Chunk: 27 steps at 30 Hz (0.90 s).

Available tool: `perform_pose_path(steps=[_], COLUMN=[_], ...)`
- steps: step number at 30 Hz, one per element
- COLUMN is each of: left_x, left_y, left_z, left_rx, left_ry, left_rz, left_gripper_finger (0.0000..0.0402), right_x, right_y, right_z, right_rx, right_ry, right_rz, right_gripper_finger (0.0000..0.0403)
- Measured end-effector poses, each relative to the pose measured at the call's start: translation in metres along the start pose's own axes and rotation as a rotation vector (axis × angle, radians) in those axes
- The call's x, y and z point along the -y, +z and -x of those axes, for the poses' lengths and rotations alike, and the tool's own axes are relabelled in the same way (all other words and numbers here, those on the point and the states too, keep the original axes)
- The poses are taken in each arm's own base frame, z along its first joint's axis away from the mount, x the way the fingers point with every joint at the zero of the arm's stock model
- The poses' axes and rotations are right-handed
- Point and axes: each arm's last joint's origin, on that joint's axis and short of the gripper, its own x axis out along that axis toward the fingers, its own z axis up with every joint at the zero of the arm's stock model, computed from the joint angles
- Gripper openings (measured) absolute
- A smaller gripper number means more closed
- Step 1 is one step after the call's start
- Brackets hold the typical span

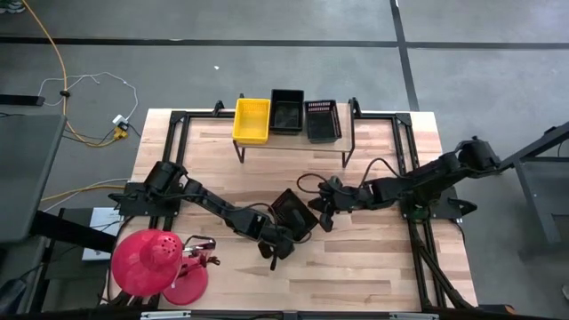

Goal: Stack baskets on shelf by color
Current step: Stack the black bin on the black bin on the shelf

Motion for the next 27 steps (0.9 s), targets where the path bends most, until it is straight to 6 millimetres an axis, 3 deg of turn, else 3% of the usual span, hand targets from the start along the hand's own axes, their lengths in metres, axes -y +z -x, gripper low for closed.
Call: perform_pose_path(steps=[8, 13, 21, 27], left_x=[-0.001, -0.001, -0.003, -0.004], left_y=[0.0, 0.0, -0.001, 0.0], left_z=[0.0, -0.001, -0.001, -0.002], left_rx=[0.014, 0.027, 0.03, 0.029], left_ry=[0.002, -0.003, -0.002, 0.029], left_rz=[-0.013, -0.018, -0.014, 0.009], left_gripper_finger=[0.0, 0.0, 0.0, 0.0], right_x=[0.001, 0.003, 0.004, 0.002], right_y=[-0.003, -0.006, -0.015, -0.014], right_z=[-0.008, -0.012, -0.027, -0.033], right_rx=[-0.005, 0.002, -0.038, -0.031], right_ry=[0.008, -0.044, -0.065, -0.093], right_rz=[-0.027, -0.016, -0.022, -0.018], right_gripper_finger=[0.0142, 0.0184, 0.0177, 0.0134])
